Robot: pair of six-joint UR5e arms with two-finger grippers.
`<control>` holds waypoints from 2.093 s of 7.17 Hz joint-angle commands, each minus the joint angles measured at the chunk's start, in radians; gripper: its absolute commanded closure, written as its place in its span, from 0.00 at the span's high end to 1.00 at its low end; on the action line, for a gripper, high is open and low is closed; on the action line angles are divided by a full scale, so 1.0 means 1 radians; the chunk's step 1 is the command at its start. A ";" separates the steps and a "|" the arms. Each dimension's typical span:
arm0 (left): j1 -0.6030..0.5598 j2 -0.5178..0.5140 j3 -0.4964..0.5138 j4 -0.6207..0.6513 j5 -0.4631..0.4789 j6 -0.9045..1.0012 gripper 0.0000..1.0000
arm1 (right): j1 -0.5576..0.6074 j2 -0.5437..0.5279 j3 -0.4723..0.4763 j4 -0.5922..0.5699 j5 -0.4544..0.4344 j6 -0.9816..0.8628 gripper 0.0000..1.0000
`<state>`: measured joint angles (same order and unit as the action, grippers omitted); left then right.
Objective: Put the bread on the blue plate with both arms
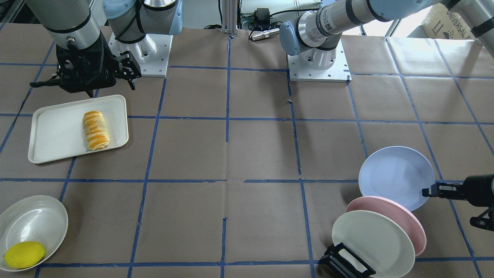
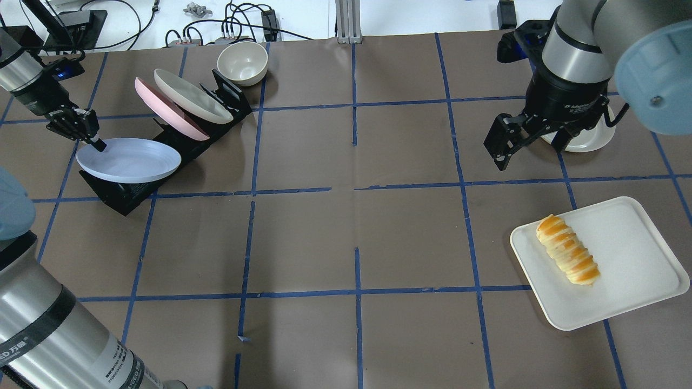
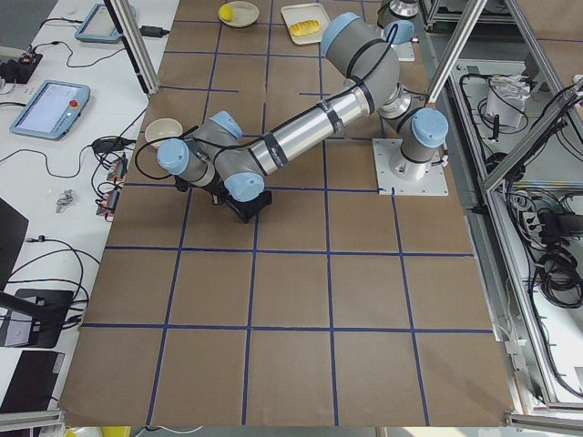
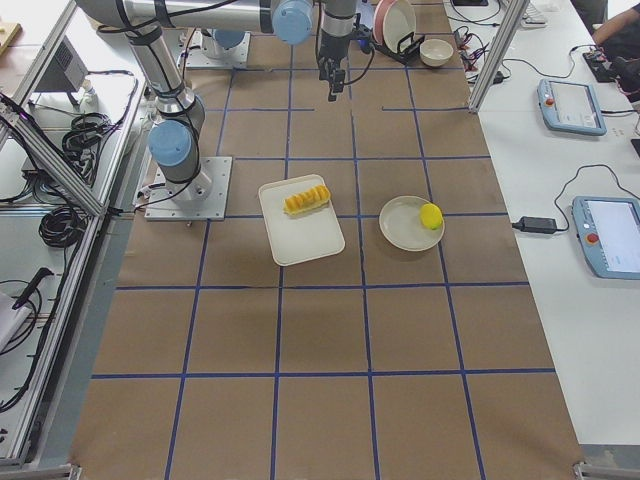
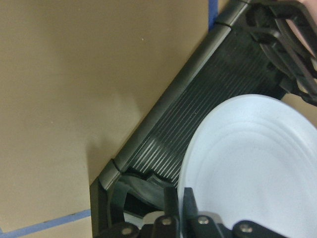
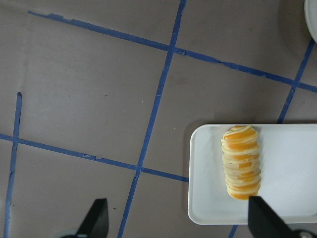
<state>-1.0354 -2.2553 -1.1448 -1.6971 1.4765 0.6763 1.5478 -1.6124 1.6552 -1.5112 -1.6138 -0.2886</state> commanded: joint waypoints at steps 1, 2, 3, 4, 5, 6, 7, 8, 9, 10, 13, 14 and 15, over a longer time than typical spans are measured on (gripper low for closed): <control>0.001 0.016 -0.001 -0.025 0.001 0.000 0.02 | -0.002 0.000 0.000 -0.001 0.002 0.000 1.00; 0.012 0.038 -0.009 -0.051 0.010 0.005 0.02 | 0.000 0.000 0.000 -0.001 0.000 0.000 1.00; 0.024 0.071 -0.010 -0.099 0.011 0.003 0.02 | -0.002 0.000 0.000 -0.001 0.000 0.000 1.00; 0.015 0.107 -0.021 -0.136 0.010 -0.003 0.02 | -0.002 0.000 0.000 -0.001 0.000 0.000 1.00; 0.008 0.140 -0.048 -0.150 0.002 -0.006 0.02 | -0.002 0.000 0.000 -0.001 0.000 0.000 1.00; 0.003 0.178 -0.084 -0.156 -0.004 -0.024 0.02 | -0.002 0.000 0.000 -0.001 0.000 0.000 1.00; -0.011 0.236 -0.145 -0.156 -0.018 -0.055 0.02 | -0.002 0.000 0.000 -0.001 0.000 0.000 1.00; -0.075 0.309 -0.223 -0.145 -0.024 -0.111 0.02 | -0.002 0.002 0.000 -0.003 -0.002 -0.003 1.00; -0.148 0.382 -0.278 -0.138 -0.050 -0.173 0.02 | -0.014 0.005 -0.002 -0.006 -0.002 -0.007 1.00; -0.202 0.417 -0.306 -0.138 -0.106 -0.234 0.02 | -0.038 0.005 -0.002 -0.006 -0.002 -0.020 1.00; -0.365 0.427 -0.316 -0.075 -0.247 -0.372 0.02 | -0.078 0.005 -0.002 0.012 0.002 -0.020 1.00; -0.418 0.413 -0.314 -0.029 -0.278 -0.486 0.02 | -0.078 0.005 -0.002 0.011 0.005 -0.018 1.00; -0.469 0.396 -0.319 0.047 -0.282 -0.535 0.02 | -0.078 0.005 -0.002 0.009 0.006 -0.018 1.00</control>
<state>-1.4409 -1.8419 -1.4597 -1.7261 1.2146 0.2177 1.4707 -1.6076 1.6536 -1.5004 -1.6099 -0.3080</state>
